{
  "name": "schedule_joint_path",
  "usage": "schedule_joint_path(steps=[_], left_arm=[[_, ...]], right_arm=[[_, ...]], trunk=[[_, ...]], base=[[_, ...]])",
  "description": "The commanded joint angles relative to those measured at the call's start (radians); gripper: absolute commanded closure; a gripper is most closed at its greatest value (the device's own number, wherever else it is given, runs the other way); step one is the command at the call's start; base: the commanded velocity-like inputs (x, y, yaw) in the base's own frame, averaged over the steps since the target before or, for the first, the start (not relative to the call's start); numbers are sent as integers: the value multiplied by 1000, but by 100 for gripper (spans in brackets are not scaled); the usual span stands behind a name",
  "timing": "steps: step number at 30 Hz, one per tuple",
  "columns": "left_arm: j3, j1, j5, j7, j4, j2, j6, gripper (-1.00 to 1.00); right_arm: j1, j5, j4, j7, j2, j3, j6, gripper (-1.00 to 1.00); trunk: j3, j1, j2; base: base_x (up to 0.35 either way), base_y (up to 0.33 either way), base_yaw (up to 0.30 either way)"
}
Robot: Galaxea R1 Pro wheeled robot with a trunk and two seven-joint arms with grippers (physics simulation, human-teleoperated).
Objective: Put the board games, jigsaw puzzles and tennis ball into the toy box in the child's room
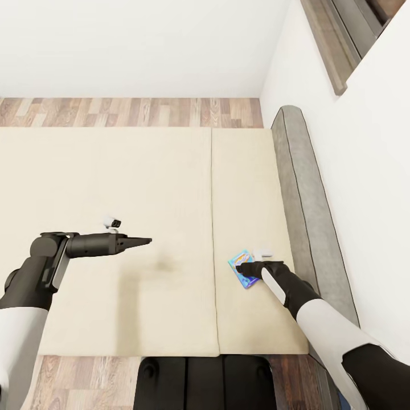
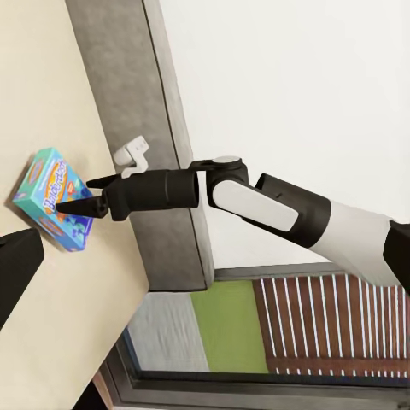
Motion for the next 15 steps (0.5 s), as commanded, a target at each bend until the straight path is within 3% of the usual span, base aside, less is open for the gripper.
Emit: schedule_joint_path(steps=[1,15], left_arm=[[0,0,0,-4,0,0,11,-100],[0,0,0,-4,0,0,11,-100]], right_arm=[[-1,-6,-2,-3,-1,6,4,-100],[-1,-6,-2,-3,-1,7,4,-100]], trunk=[[-1,1,-2],[-7,1,-2]], base=[[0,0,0],[0,0,0]])
